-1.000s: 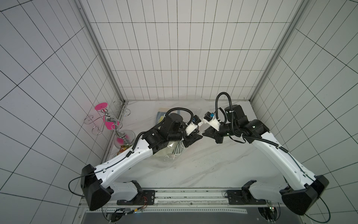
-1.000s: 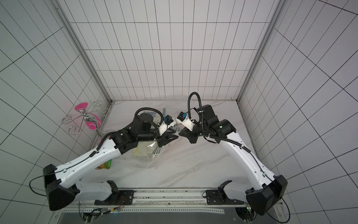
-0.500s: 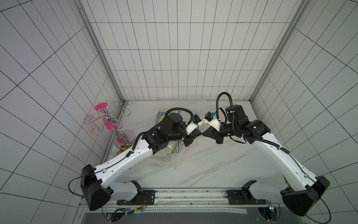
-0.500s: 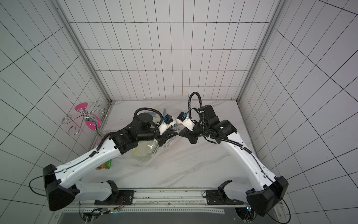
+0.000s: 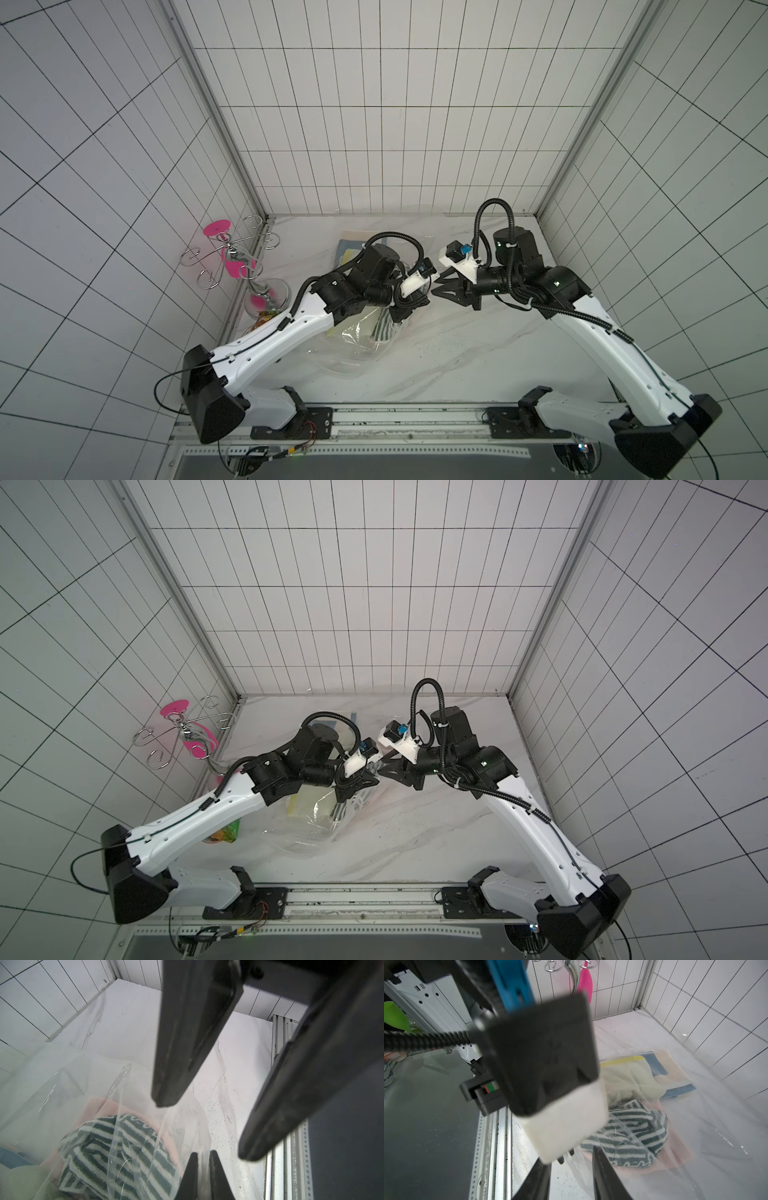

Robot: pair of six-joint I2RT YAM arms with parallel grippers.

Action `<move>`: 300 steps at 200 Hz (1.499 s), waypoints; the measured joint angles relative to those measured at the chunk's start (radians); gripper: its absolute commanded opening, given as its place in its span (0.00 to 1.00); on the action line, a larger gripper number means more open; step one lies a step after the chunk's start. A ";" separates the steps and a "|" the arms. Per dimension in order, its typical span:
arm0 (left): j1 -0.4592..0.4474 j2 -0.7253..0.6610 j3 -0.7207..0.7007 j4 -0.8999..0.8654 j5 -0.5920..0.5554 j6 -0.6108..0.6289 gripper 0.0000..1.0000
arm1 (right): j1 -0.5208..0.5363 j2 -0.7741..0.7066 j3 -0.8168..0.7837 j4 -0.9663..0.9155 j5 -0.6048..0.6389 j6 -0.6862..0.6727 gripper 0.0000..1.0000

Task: Place the folded towel into the vacuum bag
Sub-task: Close the vacuum bag at the center of the board.

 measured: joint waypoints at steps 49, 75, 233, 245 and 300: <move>0.043 -0.032 -0.011 0.009 0.065 -0.008 0.00 | -0.025 0.001 -0.092 0.027 -0.035 -0.002 0.40; 0.040 -0.032 -0.011 0.005 0.082 -0.007 0.00 | -0.027 0.016 -0.090 0.038 -0.044 -0.005 0.40; 0.032 -0.032 -0.012 0.001 0.100 0.004 0.00 | -0.051 0.081 0.006 -0.019 -0.106 -0.082 0.39; 0.033 -0.032 -0.012 0.001 0.099 0.004 0.00 | -0.049 0.091 0.011 -0.024 -0.115 -0.087 0.38; 0.034 -0.030 -0.012 0.001 0.100 0.005 0.00 | -0.032 0.114 0.024 -0.037 -0.155 -0.099 0.34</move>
